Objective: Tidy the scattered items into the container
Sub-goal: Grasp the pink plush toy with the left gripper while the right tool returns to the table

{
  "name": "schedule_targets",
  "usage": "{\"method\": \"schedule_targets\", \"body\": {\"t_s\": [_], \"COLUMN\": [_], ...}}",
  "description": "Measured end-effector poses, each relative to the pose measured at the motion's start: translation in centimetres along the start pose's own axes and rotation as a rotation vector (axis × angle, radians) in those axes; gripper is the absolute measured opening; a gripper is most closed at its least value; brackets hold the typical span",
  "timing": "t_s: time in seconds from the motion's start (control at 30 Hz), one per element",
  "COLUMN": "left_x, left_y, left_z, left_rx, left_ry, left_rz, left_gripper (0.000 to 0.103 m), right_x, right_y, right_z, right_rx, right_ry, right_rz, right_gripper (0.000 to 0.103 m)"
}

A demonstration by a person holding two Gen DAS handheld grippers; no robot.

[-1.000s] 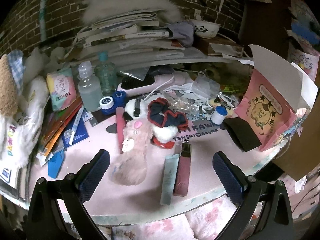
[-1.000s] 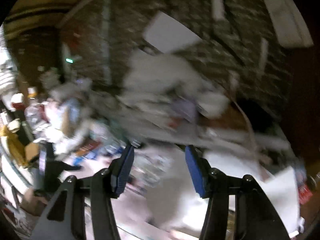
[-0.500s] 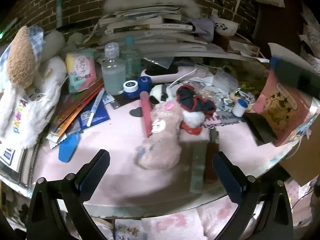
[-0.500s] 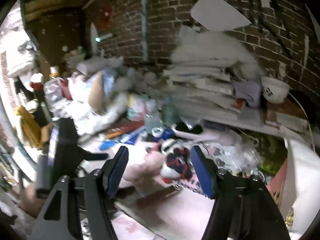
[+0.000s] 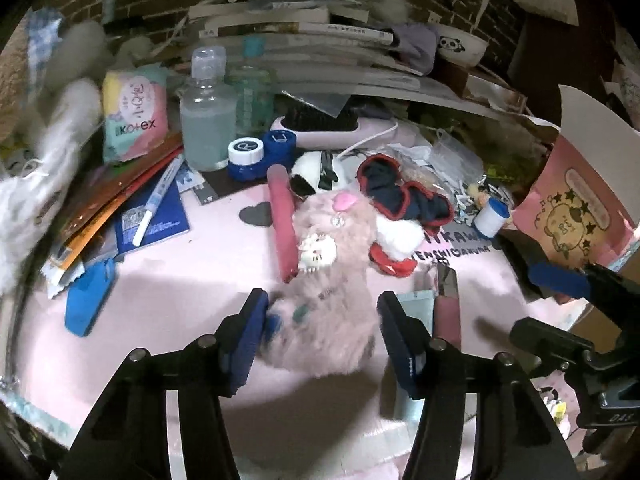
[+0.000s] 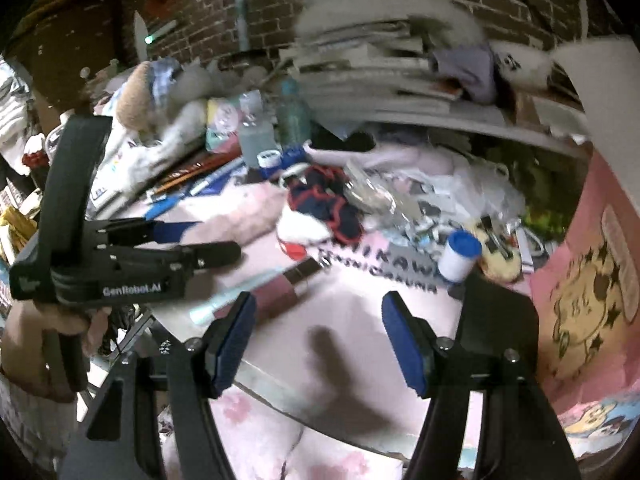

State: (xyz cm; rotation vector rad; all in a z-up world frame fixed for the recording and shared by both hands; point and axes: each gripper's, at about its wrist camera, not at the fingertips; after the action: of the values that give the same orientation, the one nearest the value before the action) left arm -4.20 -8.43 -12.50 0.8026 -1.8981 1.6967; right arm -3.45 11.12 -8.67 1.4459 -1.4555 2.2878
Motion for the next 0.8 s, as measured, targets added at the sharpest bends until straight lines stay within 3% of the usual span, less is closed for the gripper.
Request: {"method": "schedule_targets", "body": {"t_s": [0.07, 0.13, 0.53, 0.6, 0.8], "left_x": [0.2, 0.3, 0.8, 1.4, 2.8], "left_y": [0.1, 0.3, -0.8, -1.6, -2.2], "left_z": [-0.1, -0.1, -0.6, -0.9, -2.4], "left_rx": [-0.002, 0.011, 0.010, 0.004, 0.032], "left_ry": [0.002, 0.005, 0.016, 0.023, 0.100], "left_rz": [-0.010, -0.013, -0.042, -0.061, -0.047], "left_gripper": [0.048, 0.037, 0.027, 0.022, 0.022], "right_x": [-0.3, -0.4, -1.2, -1.3, -1.1], "right_y": [0.1, 0.2, 0.5, 0.4, 0.3], "right_z": [-0.5, -1.0, -1.9, -1.9, -2.6], "right_rx": [-0.009, -0.017, -0.052, -0.068, -0.068], "right_ry": [0.007, 0.015, 0.041, 0.038, 0.080], "right_rz": [0.007, 0.017, 0.010, -0.006, -0.038], "right_gripper": [0.062, 0.062, 0.062, 0.062, 0.062]}}
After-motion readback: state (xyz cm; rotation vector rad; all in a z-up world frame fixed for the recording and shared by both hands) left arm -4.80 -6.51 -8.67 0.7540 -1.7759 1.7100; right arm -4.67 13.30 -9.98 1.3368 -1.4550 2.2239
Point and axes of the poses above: each gripper's, at about its wrist camera, not at the fingertips, and y roughly the way its jaws point, z to its left, x to its top, and after that the axes turned 5 degrees about x, right-handed
